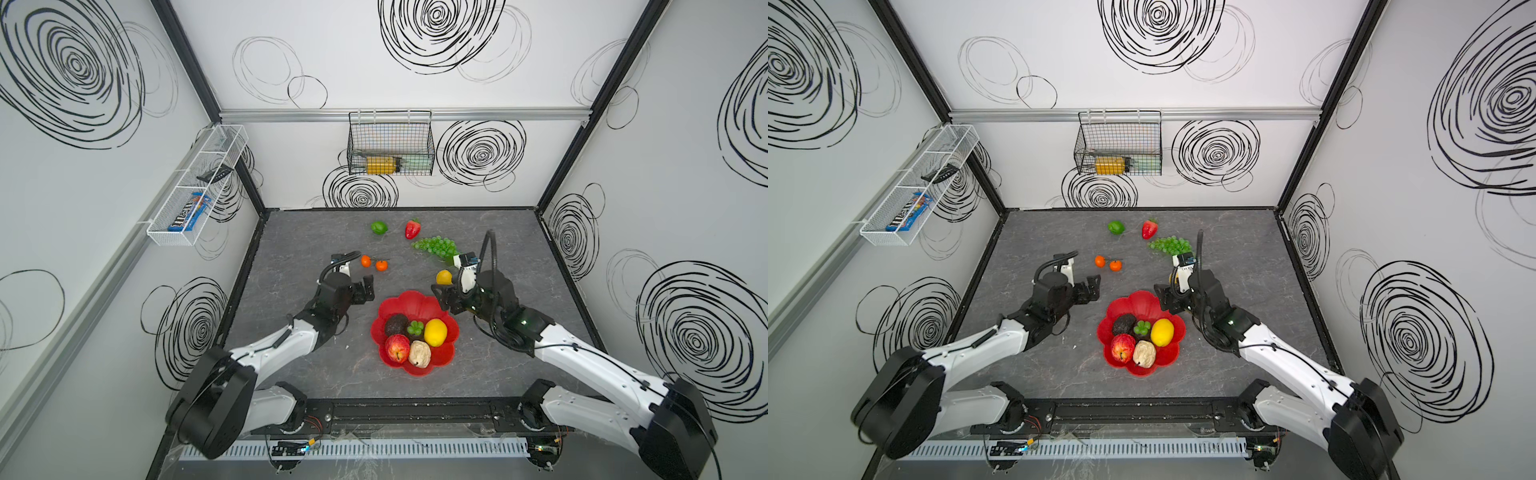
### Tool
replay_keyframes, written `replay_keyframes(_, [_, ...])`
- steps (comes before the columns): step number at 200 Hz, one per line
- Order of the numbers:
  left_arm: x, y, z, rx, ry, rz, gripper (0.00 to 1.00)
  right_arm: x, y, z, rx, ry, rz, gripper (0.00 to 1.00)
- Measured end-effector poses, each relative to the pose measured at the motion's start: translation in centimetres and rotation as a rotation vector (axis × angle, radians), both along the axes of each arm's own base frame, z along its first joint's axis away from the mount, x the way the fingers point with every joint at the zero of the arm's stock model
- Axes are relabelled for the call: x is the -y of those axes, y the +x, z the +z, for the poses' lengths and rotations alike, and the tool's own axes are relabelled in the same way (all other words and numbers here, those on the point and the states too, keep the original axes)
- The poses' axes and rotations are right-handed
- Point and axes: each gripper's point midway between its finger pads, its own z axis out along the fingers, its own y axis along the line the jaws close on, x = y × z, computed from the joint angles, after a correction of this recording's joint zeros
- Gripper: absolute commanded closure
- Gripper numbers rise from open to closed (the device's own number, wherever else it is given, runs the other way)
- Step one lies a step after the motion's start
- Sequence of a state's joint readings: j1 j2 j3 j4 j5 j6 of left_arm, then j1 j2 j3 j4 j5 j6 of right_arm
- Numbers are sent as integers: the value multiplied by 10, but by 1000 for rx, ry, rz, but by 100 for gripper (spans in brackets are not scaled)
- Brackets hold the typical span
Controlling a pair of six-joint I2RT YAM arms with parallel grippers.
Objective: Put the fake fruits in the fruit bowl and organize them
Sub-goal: 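Open the right gripper and lift away while the left gripper reaches toward the lime, then lower the left gripper onto the green lime and close on it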
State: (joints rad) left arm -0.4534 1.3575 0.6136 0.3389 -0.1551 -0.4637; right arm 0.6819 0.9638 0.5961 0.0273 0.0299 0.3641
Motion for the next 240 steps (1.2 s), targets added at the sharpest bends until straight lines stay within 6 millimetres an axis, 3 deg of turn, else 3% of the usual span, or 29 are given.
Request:
replay_keyframes(27, [21, 53, 7, -12, -37, 1, 2, 15, -18, 4, 45, 68, -9, 22])
replay_keyframes(47, [24, 95, 2, -37, -81, 26, 2, 23, -31, 5, 68, 117, -7, 22])
replay_keyframes(77, [12, 150, -23, -92, -185, 85, 2, 30, -46, 3, 90, 172, 7, 20])
replay_keyframes(115, [5, 203, -58, -163, -300, 131, 3, 34, -55, 6, 107, 214, 22, 19])
replay_keyframes(185, [19, 260, -65, -187, -370, 157, 3, 30, -62, -7, 64, 228, 51, 18])
replay_keyframes(240, [21, 282, -90, -218, -308, 220, 2, 31, -65, -9, 55, 249, 55, 18])
